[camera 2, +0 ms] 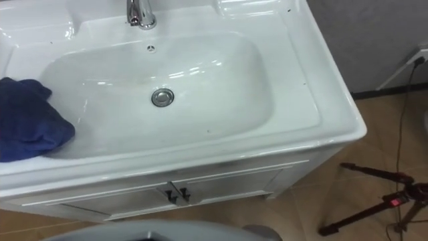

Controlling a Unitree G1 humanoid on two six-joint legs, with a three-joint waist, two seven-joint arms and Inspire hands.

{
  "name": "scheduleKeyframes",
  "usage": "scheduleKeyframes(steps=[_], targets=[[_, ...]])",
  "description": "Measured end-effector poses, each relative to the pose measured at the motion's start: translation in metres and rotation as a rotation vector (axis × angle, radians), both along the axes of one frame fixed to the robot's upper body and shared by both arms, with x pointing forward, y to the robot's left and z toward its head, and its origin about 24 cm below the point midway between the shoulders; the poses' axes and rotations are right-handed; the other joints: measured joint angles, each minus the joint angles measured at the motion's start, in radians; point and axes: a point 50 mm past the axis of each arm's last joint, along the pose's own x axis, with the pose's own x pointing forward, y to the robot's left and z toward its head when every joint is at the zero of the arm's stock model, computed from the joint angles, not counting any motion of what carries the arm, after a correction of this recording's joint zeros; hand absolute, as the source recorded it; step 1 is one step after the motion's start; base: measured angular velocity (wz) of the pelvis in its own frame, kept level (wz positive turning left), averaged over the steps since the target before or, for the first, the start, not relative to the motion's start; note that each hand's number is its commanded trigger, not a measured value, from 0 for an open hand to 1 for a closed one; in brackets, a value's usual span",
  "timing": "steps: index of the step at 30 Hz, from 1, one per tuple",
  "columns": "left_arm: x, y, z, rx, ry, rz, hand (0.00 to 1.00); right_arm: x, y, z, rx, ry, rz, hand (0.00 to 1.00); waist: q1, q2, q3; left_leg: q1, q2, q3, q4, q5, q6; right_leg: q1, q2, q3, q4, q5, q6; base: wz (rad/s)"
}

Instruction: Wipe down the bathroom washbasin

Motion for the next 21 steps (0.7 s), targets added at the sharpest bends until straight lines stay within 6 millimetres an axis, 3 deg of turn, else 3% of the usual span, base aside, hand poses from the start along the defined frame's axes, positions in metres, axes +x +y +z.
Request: scheduleKeyframes(steps=[11, 18, 21], targets=[[0.0002, -0.0046, -0.0026, -0.085, -0.013, -0.028, 0.00, 0.0035, -0.0025, -0.0003, -0.039, 0.002, -0.002, 0.00, -0.008, -0.001, -0.0004, 0.007, -0.015, 0.016, 0.001, 0.000, 0.000, -0.015, -0.016, 0.012, 0.020, -0.004, 0.010, -0.04], [-0.0047, -0.0060, -0.0036, -0.120, 0.018, -0.042, 0.00, -0.0002, -0.0027, -0.0001, -0.041, 0.030, -0.004, 0.00, -0.008, -0.005, -0.0010, -0.004, -0.033, 0.016, 0.016, -0.010, 0.030, -0.029, -0.035, 0.012, 0.041, -0.011, 0.025, 0.00], [-0.0064, -0.0063, -0.0037, -0.125, 0.033, -0.074, 0.00, -0.0003, -0.0026, -0.0001, -0.041, 0.030, -0.001, 0.00, -0.008, -0.010, -0.0021, -0.004, -0.036, 0.017, 0.018, -0.011, 0.032, -0.029, -0.039, 0.013, 0.048, -0.008, 0.031, 0.00]])
